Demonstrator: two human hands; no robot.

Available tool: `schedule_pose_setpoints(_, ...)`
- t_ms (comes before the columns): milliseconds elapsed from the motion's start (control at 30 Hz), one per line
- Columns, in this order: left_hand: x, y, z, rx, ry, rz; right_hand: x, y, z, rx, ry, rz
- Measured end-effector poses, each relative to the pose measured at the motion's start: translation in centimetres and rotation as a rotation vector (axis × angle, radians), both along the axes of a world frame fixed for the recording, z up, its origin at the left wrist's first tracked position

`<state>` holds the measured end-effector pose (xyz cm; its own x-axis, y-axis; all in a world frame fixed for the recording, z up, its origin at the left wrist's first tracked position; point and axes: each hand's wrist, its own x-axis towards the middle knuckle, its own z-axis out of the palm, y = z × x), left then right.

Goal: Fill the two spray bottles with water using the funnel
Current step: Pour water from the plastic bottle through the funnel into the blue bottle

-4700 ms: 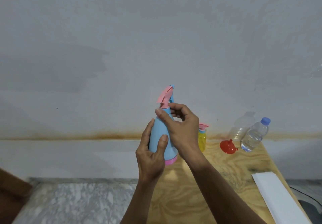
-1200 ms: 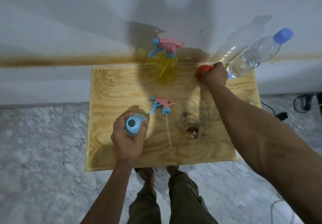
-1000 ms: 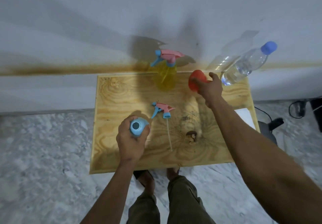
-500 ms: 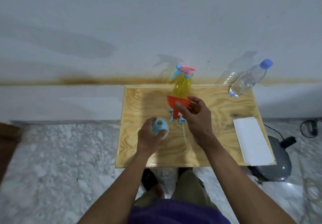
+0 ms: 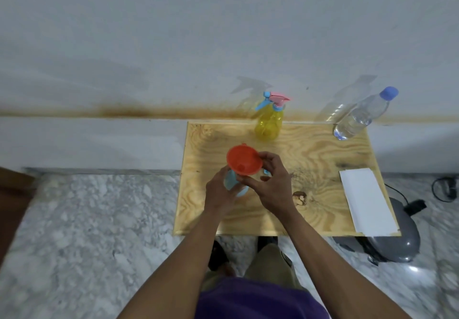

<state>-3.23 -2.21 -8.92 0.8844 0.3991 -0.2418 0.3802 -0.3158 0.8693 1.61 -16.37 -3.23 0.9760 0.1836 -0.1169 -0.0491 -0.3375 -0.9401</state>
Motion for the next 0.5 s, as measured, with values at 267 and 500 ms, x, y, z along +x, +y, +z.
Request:
schedule_pose_setpoints(267,-0.02,0.0,0.36,0.034,-0.001,0.004,-0.47,0.08,-0.75,-0.103,-0.076,0.092)
schedule_pose_setpoints(500,-0.05,-0.04,0.52,-0.003,0.01,0.007,-0.76,0.1,-0.43,-0.111,-0.112,0.113)
